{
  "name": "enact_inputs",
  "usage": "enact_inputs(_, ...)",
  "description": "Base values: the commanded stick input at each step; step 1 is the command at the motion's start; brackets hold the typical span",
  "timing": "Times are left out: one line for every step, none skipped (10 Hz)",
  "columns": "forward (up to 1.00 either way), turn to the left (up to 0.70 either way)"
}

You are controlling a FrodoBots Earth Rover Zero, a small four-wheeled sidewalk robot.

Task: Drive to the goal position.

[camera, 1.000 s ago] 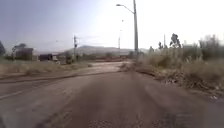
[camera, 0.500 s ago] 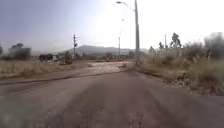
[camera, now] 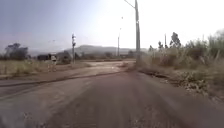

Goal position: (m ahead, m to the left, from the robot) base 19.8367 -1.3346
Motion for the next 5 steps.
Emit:
enact_inputs(1.00, 0.00)
enact_inputs(1.00, 0.00)
enact_inputs(1.00, 0.00)
enact_inputs(1.00, 0.00)
enact_inputs(1.00, 0.00)
